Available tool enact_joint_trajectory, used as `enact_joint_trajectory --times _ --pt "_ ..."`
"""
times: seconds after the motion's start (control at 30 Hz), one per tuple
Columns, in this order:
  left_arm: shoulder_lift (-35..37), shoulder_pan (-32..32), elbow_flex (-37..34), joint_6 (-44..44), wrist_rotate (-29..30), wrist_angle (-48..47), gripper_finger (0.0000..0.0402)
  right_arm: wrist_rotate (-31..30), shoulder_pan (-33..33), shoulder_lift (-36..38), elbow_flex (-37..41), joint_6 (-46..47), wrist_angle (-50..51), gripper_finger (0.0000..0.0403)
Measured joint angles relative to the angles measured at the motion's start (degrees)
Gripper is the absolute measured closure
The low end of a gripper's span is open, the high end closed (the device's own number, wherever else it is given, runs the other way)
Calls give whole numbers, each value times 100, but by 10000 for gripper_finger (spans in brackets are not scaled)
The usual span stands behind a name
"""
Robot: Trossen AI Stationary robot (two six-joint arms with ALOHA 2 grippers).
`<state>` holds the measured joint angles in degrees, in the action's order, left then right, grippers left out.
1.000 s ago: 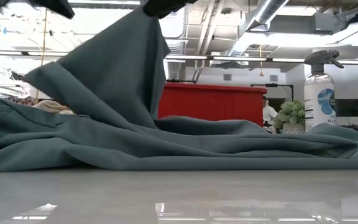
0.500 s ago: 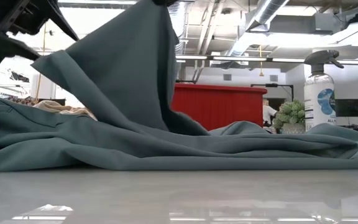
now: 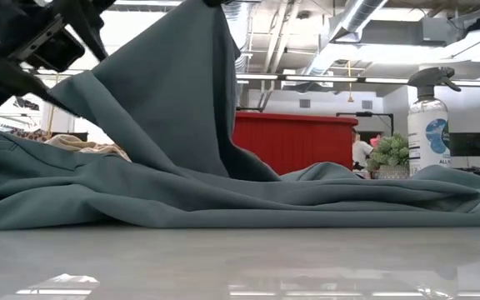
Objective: Fold Laundry from Bin
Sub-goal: Fold the blue pants
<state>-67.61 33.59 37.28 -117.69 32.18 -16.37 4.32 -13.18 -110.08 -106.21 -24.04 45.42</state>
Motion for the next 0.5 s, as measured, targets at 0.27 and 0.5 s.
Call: enact_joint_trajectory --times 0.27,0.5 --pt "-160 -397 2 557 -521 660 156 -206 -25 0 0 5 7 387" --pt "-547 -439 -1 471 -1023 979 157 -208 -34 0 0 1 93 387"
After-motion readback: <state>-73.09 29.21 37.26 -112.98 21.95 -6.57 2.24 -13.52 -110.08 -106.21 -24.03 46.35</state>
